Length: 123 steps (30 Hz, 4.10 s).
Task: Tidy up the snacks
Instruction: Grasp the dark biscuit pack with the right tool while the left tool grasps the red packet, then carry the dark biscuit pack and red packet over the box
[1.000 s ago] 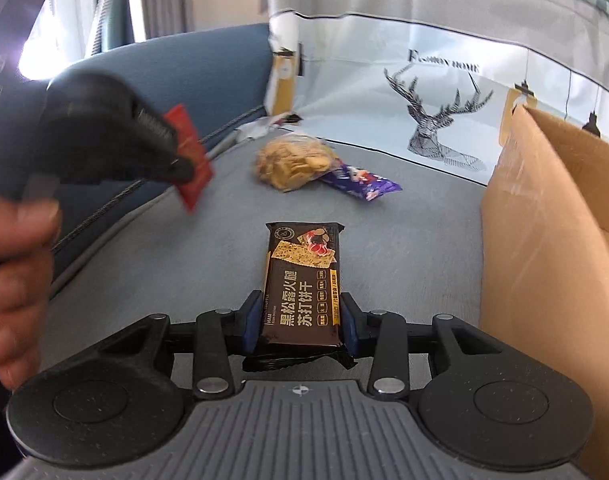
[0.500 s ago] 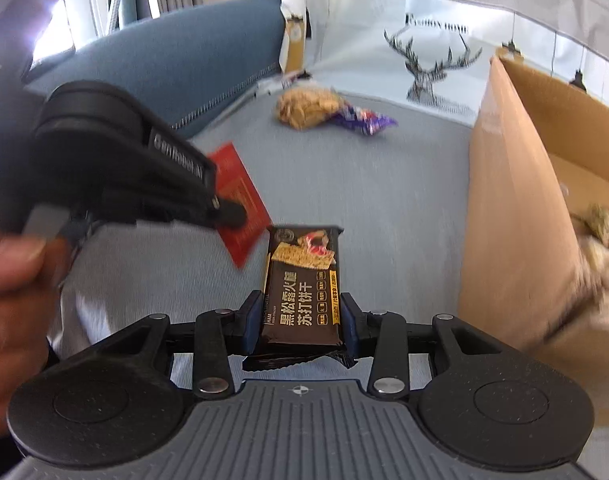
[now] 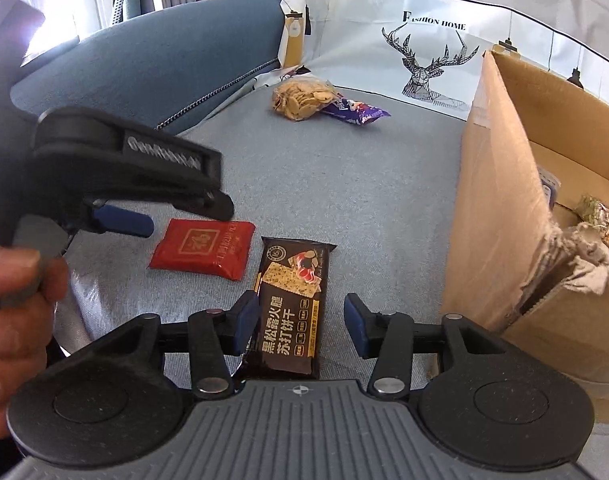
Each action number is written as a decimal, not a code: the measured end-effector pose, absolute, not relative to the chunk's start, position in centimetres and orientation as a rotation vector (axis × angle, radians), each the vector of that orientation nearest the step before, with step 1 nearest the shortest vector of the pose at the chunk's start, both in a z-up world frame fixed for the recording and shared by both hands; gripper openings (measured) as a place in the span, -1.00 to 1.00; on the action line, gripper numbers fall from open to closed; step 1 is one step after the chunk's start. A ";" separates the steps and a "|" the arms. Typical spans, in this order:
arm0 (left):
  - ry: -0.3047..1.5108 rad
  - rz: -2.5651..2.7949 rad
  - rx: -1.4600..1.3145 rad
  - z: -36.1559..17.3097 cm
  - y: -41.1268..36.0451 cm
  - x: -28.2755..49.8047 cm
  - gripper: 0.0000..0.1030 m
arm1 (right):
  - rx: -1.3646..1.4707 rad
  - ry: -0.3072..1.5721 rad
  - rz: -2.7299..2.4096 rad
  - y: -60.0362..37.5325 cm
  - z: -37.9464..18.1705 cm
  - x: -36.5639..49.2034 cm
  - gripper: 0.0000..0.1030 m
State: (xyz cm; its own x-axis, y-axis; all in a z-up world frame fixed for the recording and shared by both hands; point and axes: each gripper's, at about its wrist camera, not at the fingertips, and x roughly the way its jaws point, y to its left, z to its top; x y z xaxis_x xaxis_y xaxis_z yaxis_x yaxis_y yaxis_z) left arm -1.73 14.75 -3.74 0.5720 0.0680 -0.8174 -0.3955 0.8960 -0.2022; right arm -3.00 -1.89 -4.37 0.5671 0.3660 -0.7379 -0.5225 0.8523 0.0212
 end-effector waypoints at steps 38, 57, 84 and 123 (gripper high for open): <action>0.849 0.317 -0.285 -3.1 13.1 -1.8 0.24 | -0.196 0.796 0.530 -1.4 -5.3 -2.3 0.15; 0.785 0.292 -0.351 -2.1 13.6 -3.6 0.25 | -0.279 0.662 0.552 -1.2 -2.8 -4.7 -0.20; 0.625 0.141 -0.281 4.7 5.1 -2.1 0.25 | 0.032 0.365 0.230 -19.9 9.2 2.7 -0.21; 0.580 -0.193 -0.212 6.7 -5.9 10.9 0.25 | 0.025 0.406 0.036 -26.0 8.0 4.8 -0.20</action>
State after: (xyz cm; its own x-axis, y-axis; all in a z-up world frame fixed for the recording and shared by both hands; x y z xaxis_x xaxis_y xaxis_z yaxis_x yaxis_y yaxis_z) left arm 10.86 -5.93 6.66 0.8195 -0.2394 -0.5207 0.1204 0.9602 -0.2519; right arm 4.82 -26.02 8.03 0.9183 0.0395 -0.3939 -0.0297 0.9991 0.0311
